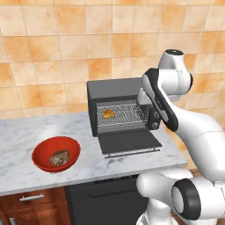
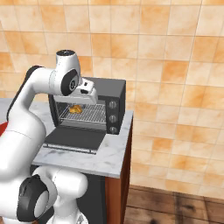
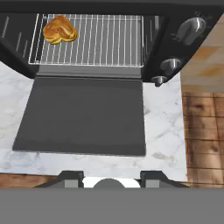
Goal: Pick up the heated bread from the toaster oven and place it in the bowl. Then move the bread bowl to the dining counter.
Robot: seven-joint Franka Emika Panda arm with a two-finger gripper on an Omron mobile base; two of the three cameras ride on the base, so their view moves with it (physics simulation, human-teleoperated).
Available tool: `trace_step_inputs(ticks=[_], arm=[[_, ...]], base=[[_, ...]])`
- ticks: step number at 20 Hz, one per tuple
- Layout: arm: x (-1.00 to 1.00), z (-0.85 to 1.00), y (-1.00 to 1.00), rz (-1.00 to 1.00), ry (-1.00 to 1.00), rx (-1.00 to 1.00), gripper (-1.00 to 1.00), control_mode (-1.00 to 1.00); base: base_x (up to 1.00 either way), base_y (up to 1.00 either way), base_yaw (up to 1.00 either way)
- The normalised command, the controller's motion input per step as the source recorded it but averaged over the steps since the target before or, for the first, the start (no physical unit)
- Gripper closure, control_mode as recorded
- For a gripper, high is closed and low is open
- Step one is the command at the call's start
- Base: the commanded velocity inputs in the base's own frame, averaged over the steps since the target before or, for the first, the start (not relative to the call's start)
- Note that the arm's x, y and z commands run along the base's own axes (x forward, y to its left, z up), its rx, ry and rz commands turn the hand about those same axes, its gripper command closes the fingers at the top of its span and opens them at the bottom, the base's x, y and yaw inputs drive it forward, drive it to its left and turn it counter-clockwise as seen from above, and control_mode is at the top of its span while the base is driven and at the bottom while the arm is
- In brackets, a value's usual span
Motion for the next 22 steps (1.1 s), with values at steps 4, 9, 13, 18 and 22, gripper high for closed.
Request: trace_step_inputs(ticks=[4,9,13,18,22], arm=[[-0.08,0.0,0.03,0.0,-0.04,-0.01,-1.0,-1.0],[0.0,-0.36,0.83,0.0,-0.21,-0.1,-1.0,-1.0],[0.04,-0.93,0.47,-0.02,-0.28,0.01,-1.0,-1.0],[0.17,-0.35,0.03,-0.03,-0.13,0.01,-1.0,-1.0],[0.38,-0.2,0.02,-0.03,-0.15,0.01,-1.0,-1.0]], base=[[0.0,0.0,0.0],[0.0,0.0,0.0],[0.0,0.0,0.0],[0.0,0.0,0.0],[0.0,0.0,0.0]])
